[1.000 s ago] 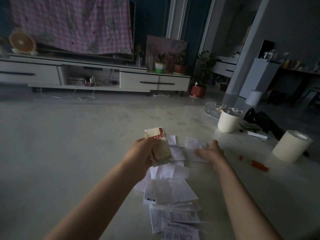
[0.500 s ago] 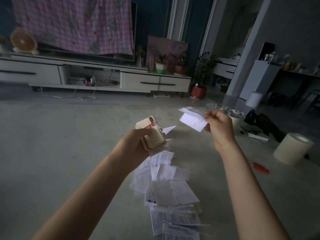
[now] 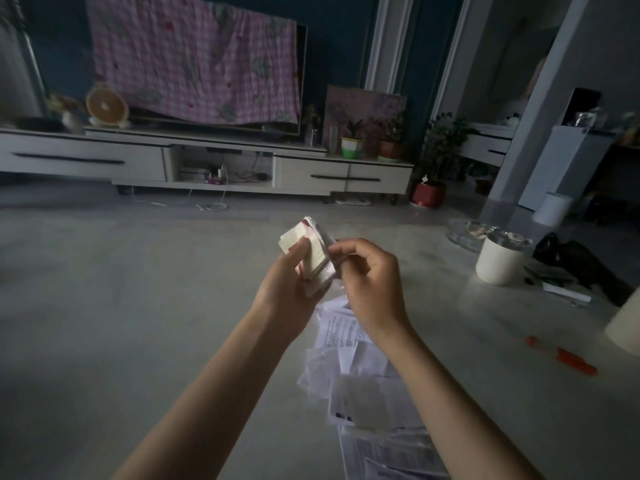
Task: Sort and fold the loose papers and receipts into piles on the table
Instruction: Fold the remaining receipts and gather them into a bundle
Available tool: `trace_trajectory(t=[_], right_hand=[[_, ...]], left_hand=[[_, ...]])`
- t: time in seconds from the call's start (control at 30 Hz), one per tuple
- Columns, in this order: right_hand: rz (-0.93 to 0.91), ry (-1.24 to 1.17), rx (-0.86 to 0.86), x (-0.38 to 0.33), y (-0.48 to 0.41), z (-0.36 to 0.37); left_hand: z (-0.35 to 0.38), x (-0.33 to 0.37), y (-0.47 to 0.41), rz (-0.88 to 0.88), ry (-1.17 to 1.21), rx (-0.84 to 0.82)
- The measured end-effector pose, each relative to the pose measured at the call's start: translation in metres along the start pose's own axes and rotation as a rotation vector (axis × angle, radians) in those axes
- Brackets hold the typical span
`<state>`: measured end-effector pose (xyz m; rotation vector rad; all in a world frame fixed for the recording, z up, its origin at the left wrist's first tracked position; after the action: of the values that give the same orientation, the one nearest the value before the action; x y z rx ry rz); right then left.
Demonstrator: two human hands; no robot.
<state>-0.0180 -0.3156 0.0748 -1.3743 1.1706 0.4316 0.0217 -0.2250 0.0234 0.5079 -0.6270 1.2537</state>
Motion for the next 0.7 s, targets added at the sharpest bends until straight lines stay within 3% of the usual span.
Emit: trace_trajectory(t=[0.1,0.23,0.3,0.4,0.5,0.57,0.63,0.7], right_hand=[[0.268,-0.309,-0.106,0.008,0.003,0.012],[0.25,-0.028,-0.154,0.022,0.002,0.019],[0.246,-0.039,-0.127,0.025,0.004,0.021],[0.271,-0.027,-0.074,0.03,0.009,0.02],[0.307,0.08,-0.148,0.036,0.011,0.025],[0.376,0.058,-0.157,0.045,0.002,0.017],[0.487,-0.042,-0.017,0.061,-0.012,-0.013],[0.601,0.004,0.092,0.085,-0.026,-0.043]], left_hand=[[-0.01,0.015,0.0,0.242,-0.166,0.086],[-0.014,0.028,0.01,0.484,-0.375,0.156],[-0.021,0.025,0.005,0.433,-0.375,0.197],[-0.021,0.01,-0.001,0.133,-0.243,0.1],[-0.019,-0.01,0.003,-0.108,-0.17,0.0],[-0.025,-0.014,-0.002,-0.124,-0.102,0.022],[-0.037,-0.014,-0.006,-0.108,-0.095,0.106],[-0.051,-0.009,-0.01,-0.079,-0.152,0.187]])
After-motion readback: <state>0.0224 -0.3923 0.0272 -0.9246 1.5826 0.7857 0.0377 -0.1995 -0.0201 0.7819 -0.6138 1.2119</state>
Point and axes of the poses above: each hand's wrist, its own y-axis away from the middle knuckle, its own z-axis out of the palm, x = y × z, the point moved 8 cm from there along -y, towards the middle knuckle, and after that the axes turned 5 degrees about z, right-handed, at the moved point
